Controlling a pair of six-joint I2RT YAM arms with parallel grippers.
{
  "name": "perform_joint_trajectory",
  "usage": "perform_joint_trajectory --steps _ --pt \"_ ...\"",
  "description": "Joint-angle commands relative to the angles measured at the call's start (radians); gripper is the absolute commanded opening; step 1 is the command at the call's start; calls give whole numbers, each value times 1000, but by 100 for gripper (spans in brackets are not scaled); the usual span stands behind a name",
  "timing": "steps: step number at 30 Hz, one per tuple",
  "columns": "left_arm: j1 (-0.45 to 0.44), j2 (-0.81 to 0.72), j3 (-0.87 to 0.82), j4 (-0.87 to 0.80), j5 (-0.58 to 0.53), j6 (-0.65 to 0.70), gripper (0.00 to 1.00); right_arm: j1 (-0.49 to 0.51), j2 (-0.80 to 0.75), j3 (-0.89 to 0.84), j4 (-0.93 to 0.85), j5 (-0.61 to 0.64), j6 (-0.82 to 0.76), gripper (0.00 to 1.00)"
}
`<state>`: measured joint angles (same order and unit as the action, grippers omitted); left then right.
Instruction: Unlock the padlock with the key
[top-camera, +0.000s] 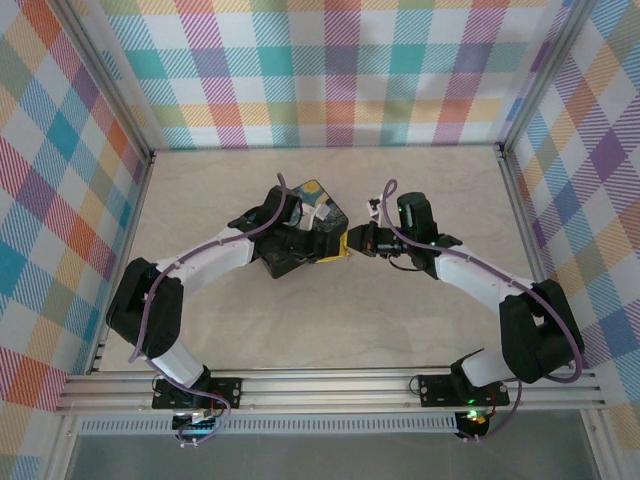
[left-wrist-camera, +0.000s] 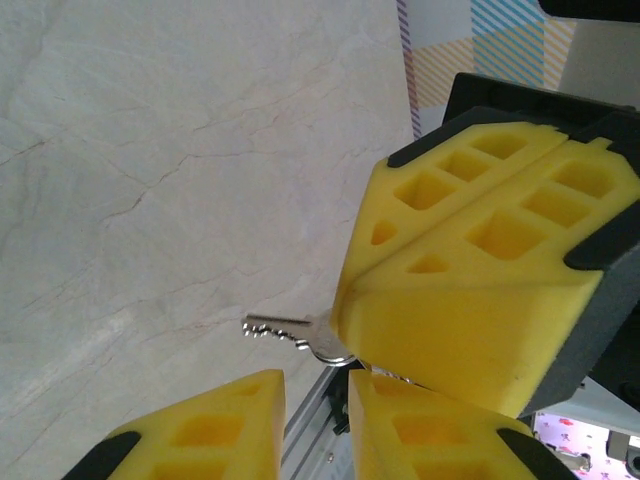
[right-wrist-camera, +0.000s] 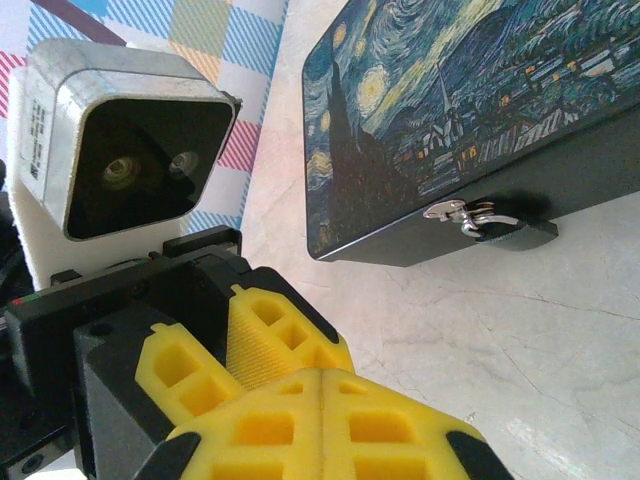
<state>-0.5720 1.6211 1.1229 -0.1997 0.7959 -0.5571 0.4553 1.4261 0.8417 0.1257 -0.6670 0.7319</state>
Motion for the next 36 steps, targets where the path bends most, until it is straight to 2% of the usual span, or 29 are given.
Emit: perform_joint_trajectory --steps 1,9,14,19,30,36 --pt "11 -51 -20 47 34 -8 22 -5 5 7 37 -14 32 3" --pt "15 -67 -107 246 53 -167 22 -12 20 9 49 38 95 3" --pt "17 -60 -152 409 52 -291 28 -12 47 5 117 34 168 4" --pt "17 -65 -164 431 28 -309 28 -12 85 13 209 1 253 3" --pt "53 -73 -201 485 12 -352 25 -12 92 5 269 -15 346 2" --pt "61 -73 -226 583 31 -398 25 -12 108 5 305 -35 387 2"
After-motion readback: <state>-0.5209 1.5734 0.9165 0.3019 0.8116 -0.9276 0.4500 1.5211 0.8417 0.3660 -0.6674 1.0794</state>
